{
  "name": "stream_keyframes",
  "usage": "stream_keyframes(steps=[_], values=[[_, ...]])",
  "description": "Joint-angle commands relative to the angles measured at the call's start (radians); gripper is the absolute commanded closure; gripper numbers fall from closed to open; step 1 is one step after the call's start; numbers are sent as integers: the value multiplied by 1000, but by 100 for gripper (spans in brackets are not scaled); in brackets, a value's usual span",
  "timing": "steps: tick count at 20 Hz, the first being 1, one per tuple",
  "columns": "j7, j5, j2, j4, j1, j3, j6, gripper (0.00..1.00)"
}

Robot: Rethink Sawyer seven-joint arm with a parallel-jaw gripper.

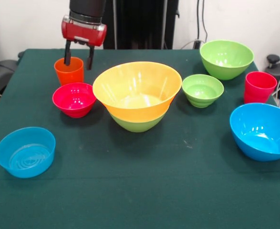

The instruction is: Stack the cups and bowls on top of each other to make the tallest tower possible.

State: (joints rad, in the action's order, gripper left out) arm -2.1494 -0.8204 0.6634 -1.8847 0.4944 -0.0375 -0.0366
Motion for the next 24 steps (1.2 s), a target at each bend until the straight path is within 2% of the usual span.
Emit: stream_keyframes(steps=[1,5,9,11,16,24], values=[[18,-35,-76,46,-16,111,-24,0],[-32,-32,-97,38,-69,49,30,0],[-47,-21,-103,20,-81,8,16,0],[-28,1,-98,-7,-27,46,-40,0],[-24,-17,-111,-1,-29,1,-42,0],[-70,-39,-206,46,-99,-130,115,0]])
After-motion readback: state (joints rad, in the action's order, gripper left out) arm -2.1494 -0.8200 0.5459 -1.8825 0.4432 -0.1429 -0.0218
